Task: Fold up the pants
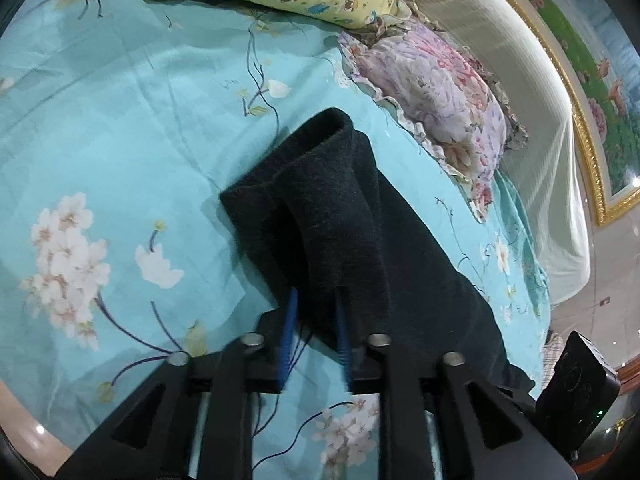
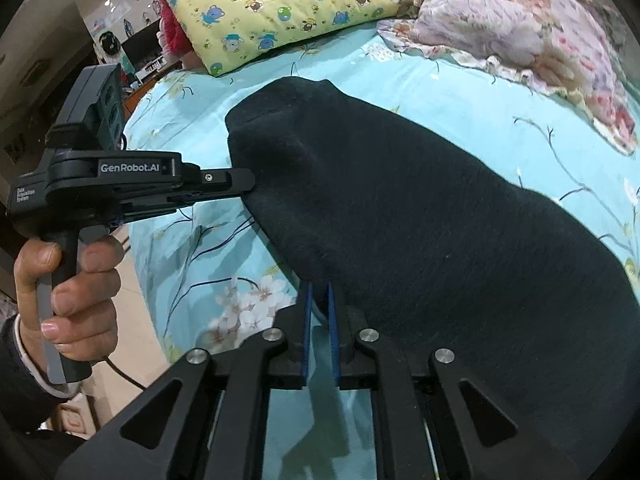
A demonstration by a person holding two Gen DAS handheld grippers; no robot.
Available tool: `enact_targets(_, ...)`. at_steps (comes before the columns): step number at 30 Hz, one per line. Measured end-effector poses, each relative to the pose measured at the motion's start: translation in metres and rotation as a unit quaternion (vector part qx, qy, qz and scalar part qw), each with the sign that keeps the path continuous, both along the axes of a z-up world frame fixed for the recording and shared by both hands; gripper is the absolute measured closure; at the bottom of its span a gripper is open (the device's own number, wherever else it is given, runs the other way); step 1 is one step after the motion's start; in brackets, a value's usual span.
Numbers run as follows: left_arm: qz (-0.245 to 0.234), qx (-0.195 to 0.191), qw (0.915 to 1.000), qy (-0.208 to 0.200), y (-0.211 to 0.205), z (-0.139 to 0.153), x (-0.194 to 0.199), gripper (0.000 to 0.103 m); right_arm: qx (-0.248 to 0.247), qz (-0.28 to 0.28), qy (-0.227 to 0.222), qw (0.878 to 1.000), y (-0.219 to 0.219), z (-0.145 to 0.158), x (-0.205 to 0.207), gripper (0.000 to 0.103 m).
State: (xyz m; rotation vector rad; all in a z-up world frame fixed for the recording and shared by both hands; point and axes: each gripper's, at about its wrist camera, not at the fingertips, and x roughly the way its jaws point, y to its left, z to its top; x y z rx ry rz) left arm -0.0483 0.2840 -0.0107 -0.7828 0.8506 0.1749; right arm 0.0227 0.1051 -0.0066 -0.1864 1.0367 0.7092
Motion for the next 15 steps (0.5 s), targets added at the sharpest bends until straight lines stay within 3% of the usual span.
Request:
enact_targets(9,0.011,0.001,0.9999,0.005,0.004,0.004,-0.003,0.051,0.025,-0.026,0.006,0.999,-0.017,0.009,-0.001,0.092)
enact_targets(12,0.010,0.000,0.9999,0.012,0.003,0.005,0.001,0.044,0.039,-0.045,0.008,0.998,-0.029,0.014,0.001,0.084)
enact_targets(14,0.010,-0.002,0.9998,0.015,0.003,0.004,0.003,0.044,0.053,-0.063,0.012,0.997,-0.041,0.018,0.005,0.068)
enact_targets(15,0.009,-0.003,0.9998,0.017,0.003,0.003,0.004,0.044,0.057,-0.070,0.011,0.996,-0.046,0.019,0.006,0.066)
